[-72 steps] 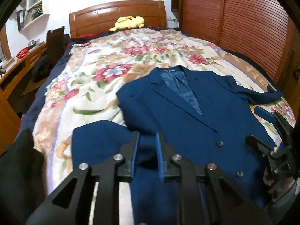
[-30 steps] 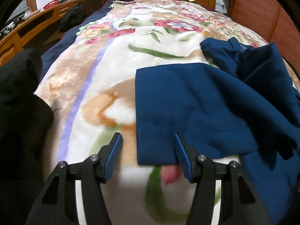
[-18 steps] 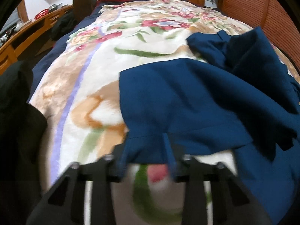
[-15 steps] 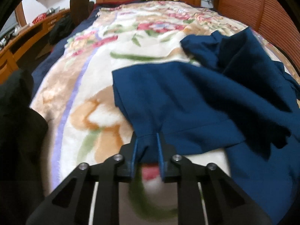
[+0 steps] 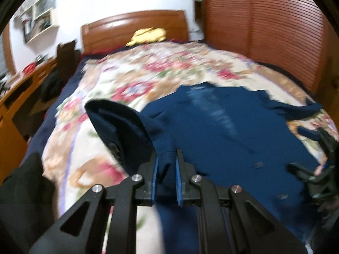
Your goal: Fold large clothes
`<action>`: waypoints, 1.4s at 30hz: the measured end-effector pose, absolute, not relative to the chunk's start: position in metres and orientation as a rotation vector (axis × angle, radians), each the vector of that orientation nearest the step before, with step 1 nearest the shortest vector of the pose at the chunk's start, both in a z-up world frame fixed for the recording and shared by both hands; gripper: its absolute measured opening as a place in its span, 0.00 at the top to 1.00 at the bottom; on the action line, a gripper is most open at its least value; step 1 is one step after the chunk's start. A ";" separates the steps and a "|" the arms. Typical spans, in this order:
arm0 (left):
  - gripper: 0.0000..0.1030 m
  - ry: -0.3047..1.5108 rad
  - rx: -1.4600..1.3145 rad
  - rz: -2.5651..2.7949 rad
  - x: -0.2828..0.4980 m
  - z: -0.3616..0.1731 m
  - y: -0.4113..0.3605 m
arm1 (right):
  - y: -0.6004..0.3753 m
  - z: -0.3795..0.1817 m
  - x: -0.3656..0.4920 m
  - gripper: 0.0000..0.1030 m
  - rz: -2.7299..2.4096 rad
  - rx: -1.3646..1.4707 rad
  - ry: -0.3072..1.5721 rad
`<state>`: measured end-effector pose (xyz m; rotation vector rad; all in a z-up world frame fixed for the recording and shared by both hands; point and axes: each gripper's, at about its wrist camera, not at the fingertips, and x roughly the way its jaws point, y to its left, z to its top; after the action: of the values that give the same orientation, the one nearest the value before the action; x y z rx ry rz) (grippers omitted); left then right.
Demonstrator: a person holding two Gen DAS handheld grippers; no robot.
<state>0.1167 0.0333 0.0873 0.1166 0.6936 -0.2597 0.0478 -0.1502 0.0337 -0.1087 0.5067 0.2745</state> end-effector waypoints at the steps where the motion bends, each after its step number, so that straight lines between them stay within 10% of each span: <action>1: 0.90 0.684 0.124 -0.283 0.112 0.092 0.023 | -0.154 0.034 0.045 0.04 0.267 -0.106 0.507; 15: 0.85 0.647 0.182 -0.470 0.057 0.111 -0.072 | -0.204 0.035 -0.004 0.04 0.169 -0.064 0.512; 24: 0.61 0.622 0.161 -0.481 0.003 0.106 -0.050 | -0.225 0.036 -0.021 0.04 0.162 0.028 0.512; 42: 0.49 0.634 0.059 -0.298 -0.037 0.029 0.046 | -0.138 0.018 0.017 0.08 0.291 -0.138 0.593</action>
<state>-0.0372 0.0456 0.0292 0.0586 0.6336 -0.2977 0.0171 -0.1384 0.0180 -0.1379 0.5930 0.2905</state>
